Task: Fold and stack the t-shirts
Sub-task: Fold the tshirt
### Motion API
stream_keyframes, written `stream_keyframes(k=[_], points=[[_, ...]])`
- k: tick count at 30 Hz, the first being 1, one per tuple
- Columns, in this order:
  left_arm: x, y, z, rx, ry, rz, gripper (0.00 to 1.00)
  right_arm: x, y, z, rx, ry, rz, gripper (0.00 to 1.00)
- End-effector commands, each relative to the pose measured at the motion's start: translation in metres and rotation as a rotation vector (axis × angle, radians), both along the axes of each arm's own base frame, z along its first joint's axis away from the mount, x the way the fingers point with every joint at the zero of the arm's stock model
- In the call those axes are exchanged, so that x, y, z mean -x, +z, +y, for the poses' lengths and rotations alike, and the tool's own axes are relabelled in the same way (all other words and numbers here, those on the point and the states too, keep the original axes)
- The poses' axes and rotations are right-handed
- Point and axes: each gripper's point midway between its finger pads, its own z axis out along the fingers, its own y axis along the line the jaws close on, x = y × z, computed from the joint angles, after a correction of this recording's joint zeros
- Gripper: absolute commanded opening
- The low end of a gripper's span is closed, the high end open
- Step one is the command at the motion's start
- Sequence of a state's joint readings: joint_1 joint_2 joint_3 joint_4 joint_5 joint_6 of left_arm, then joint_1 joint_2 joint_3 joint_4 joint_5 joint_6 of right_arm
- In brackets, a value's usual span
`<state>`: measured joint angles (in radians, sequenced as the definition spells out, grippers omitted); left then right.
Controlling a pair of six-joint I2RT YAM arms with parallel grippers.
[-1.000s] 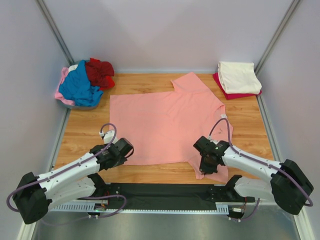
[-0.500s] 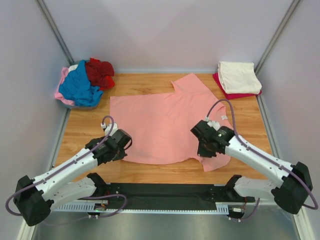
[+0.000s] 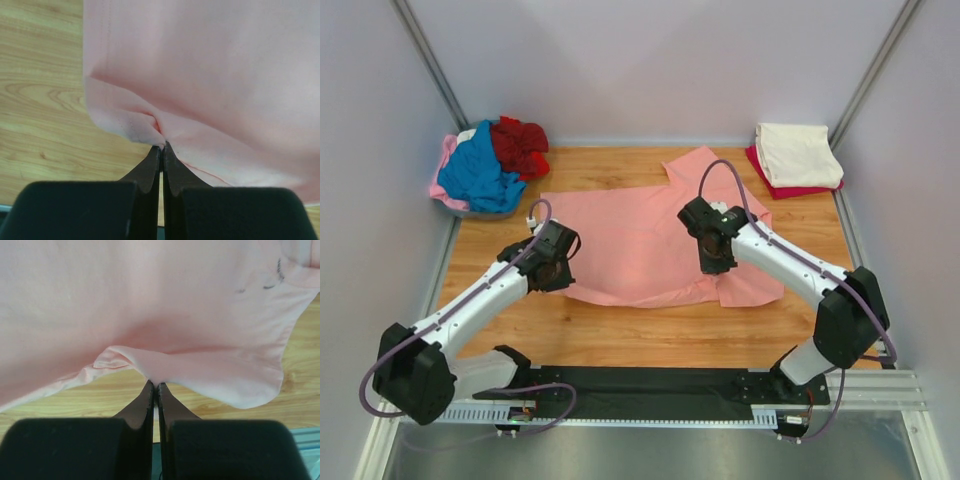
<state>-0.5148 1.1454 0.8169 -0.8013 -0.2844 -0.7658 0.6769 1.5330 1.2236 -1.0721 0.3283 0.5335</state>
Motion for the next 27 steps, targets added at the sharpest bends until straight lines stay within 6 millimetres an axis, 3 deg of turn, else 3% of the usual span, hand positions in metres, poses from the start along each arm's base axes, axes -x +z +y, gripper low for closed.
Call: stream_keyframes(k=[1,8,17,23,27], points=[[-0.024,0.012,-0.001,-0.028,-0.037,-0.053,0.00,-0.030,0.016,-0.001,0.028,0.051,-0.071,0.01],[-0.040,-0.002,0.010,-0.065,0.013,-0.010,0.00,-0.054,0.014,-0.003,0.046,0.059,-0.063,0.00],[-0.045,-0.018,0.028,-0.116,0.076,0.051,0.00,-0.078,0.012,-0.004,0.045,0.070,-0.053,0.00],[-0.046,-0.018,0.036,-0.132,0.112,0.061,0.00,-0.085,0.009,0.001,0.037,0.095,-0.024,0.00],[-0.049,-0.003,0.044,-0.173,0.140,0.054,0.01,-0.092,0.015,-0.001,0.062,0.105,-0.037,0.00]])
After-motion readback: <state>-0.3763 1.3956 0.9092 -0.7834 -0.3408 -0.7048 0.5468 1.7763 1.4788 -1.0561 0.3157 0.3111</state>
